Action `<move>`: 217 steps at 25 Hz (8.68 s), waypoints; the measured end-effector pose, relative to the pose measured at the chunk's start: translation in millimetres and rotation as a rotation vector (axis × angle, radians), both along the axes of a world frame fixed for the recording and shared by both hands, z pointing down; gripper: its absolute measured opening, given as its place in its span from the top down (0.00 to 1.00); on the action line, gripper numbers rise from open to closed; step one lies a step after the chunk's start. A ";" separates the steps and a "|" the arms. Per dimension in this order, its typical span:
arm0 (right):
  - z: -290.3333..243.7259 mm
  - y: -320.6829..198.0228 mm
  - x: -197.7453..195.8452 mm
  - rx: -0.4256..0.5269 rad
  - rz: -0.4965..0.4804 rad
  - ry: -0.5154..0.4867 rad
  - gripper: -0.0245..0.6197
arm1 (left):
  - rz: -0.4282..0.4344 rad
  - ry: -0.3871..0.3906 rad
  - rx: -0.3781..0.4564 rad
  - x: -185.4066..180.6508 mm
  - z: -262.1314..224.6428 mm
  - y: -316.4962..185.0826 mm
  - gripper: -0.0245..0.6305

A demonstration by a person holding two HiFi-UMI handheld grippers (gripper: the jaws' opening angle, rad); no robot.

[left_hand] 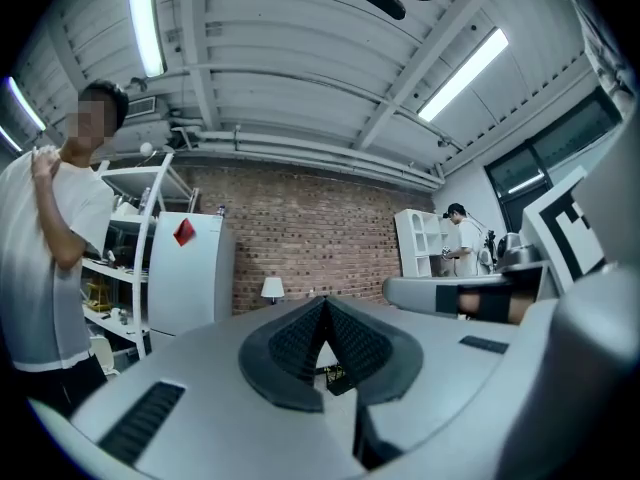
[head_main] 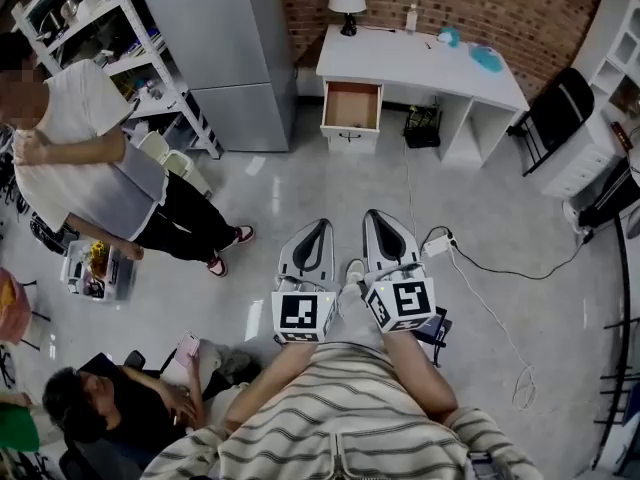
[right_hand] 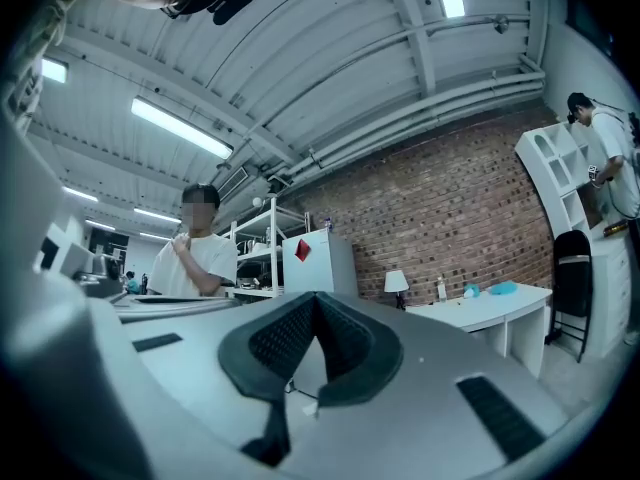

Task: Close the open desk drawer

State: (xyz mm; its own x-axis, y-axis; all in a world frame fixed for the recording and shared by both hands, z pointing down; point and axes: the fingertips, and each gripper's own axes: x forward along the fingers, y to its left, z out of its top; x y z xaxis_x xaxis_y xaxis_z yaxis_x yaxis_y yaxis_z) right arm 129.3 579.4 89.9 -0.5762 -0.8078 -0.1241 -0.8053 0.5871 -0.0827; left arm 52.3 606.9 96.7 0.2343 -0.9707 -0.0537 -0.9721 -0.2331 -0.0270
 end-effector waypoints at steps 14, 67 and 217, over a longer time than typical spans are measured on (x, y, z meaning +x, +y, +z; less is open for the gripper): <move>-8.8 -201.2 -19.2 -0.050 0.011 0.080 0.95 | 0.029 0.035 -0.043 -10.2 -14.3 -211.2 0.95; 45.9 -634.8 -135.5 -0.265 0.092 -0.035 0.95 | 0.137 0.032 -0.169 -123.7 17.1 -654.3 0.95; 635.0 -795.7 -87.3 -0.638 0.075 -1.324 0.93 | 0.098 0.055 -0.454 -93.2 374.2 -759.5 0.95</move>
